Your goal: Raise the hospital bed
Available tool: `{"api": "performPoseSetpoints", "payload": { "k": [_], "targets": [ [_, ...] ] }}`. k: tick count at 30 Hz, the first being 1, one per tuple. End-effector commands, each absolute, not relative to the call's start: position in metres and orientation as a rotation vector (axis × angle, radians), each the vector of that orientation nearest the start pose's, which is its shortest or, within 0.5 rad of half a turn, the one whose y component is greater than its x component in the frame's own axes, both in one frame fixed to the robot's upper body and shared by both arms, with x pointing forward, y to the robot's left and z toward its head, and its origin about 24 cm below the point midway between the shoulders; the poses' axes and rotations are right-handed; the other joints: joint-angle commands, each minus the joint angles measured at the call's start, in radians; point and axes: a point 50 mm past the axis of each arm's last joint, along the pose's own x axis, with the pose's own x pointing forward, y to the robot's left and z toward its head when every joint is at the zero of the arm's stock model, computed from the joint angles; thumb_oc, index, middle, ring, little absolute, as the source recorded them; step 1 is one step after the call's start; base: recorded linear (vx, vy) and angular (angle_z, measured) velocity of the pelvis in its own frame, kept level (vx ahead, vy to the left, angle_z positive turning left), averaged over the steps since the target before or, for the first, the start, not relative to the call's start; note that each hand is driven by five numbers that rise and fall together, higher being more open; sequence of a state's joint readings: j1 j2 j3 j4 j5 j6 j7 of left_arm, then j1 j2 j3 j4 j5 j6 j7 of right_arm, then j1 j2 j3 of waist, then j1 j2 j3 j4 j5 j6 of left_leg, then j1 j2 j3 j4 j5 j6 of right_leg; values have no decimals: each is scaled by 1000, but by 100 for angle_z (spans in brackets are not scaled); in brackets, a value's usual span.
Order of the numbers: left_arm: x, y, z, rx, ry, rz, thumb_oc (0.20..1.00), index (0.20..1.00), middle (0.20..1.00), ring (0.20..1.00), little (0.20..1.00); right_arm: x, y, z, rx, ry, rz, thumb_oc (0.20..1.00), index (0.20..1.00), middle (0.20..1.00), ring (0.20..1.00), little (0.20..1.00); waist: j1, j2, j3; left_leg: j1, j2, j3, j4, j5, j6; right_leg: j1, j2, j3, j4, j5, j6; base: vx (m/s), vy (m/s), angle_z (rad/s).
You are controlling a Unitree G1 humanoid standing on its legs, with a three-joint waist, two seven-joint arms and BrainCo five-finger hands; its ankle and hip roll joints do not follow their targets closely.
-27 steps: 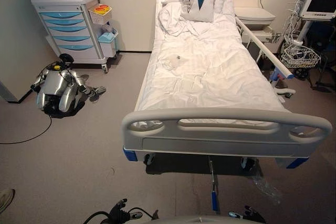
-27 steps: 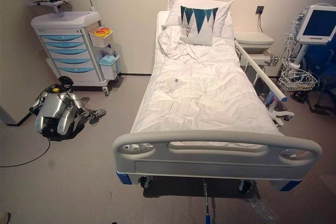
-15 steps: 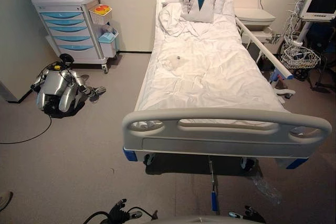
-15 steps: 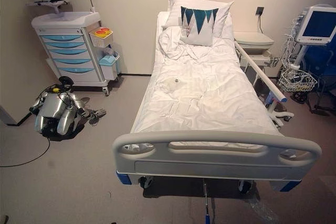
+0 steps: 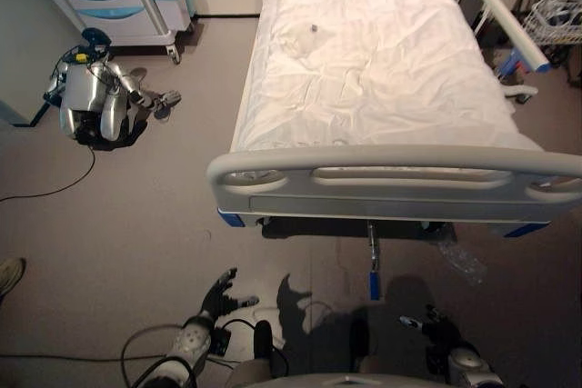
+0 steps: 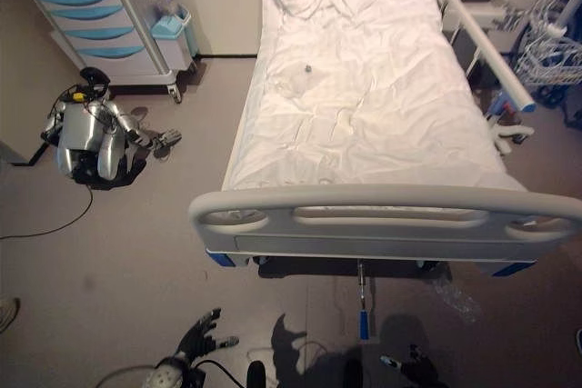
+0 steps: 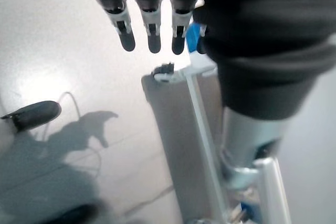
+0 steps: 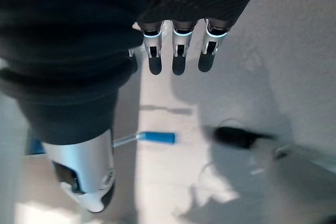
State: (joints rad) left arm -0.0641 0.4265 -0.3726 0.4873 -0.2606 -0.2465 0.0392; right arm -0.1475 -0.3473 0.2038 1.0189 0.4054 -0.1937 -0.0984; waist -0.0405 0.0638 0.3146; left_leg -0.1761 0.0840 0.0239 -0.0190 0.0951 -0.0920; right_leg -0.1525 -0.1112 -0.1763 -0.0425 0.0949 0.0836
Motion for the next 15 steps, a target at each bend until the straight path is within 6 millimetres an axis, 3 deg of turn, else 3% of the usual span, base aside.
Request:
{"api": "performPoseSetpoints", "payload": {
  "k": [1,2,3,4,5,7,8,9,13,14,15],
  "targets": [
    [258,194,4,229,98,-216,1000,1000,1000,1000,1000,238,-249,-70,-65,496,-252,1000,1000,1000,1000,1000,-6,-33,52,-75,-52,-17,93,-39,40,-132,-33,17,186,-48,37,-125,-17,-6],
    [258,194,4,230,98,-216,1000,1000,1000,1000,1000,238,-249,-70,-65,495,-252,1000,1000,1000,1000,1000,-6,-33,50,-80,-52,-16,95,-40,40,-138,-33,18,189,-49,37,-165,-39,-3],
    [267,187,27,232,11,-265,1000,1000,1000,1000,1000,252,-245,-57,-63,432,-233,1000,1000,1000,1000,1000,-8,-30,75,-133,-51,-16,122,-35,39,-193,-36,21,216,-50,34,-92,-32,-7],
    [268,187,27,232,11,-265,1000,1000,1000,1000,1000,252,-244,-57,-62,432,-233,1000,1000,1000,1000,1000,-8,-30,72,-139,-51,-16,124,-36,39,-198,-36,21,218,-51,34,-203,-67,-1],
    [276,176,57,239,-105,-333,1000,1000,1000,1000,1000,269,-239,-40,-55,354,-216,1000,1000,1000,1000,1000,-9,-24,105,-203,-52,-16,158,-33,37,-269,-40,25,257,-53,32,-144,-48,1],
    [283,165,76,245,-180,-378,1000,1000,1000,1000,1000,280,-238,-30,-33,317,-230,1000,1000,1000,1000,1000,-5,-18,128,-252,-52,-19,184,-32,34,-316,-41,25,283,-57,29,-127,-45,9],
    [283,165,76,245,-180,-378,1000,1000,1000,1000,1000,280,-238,-30,-33,317,-230,1000,1000,1000,1000,1000,-5,-18,128,-253,-52,-19,185,-32,34,-317,-41,25,284,-57,29,-117,-14,9],
    [284,155,95,238,-255,-422,1000,1000,1000,1000,1000,293,-234,-13,-26,245,-219,1000,1000,1000,1000,1000,-6,-12,156,-295,-49,-15,209,-33,33,-360,-44,27,308,-55,27,-111,1,4],
    [284,145,121,239,-362,-462,1000,1000,1000,1000,1000,312,-233,22,-13,94,-230,1000,1000,1000,1000,1000,-12,0,200,-375,-45,-9,246,-38,32,-450,-46,40,354,-59,28,-90,3,-1],
    [284,145,121,239,-362,-462,1000,1000,1000,1000,1000,312,-233,22,-13,94,-230,1000,1000,1000,1000,1000,-11,-1,200,-375,-45,-9,246,-39,32,-450,-46,40,354,-60,28,-49,0,-4],
    [282,143,134,263,-415,-481,1000,1000,1000,1000,1000,317,-228,38,-19,25,-215,1000,1000,1000,1000,1000,-14,4,205,-418,-46,-7,259,-39,32,-495,-47,45,367,-59,28,-37,3,-2]
  ]
}}
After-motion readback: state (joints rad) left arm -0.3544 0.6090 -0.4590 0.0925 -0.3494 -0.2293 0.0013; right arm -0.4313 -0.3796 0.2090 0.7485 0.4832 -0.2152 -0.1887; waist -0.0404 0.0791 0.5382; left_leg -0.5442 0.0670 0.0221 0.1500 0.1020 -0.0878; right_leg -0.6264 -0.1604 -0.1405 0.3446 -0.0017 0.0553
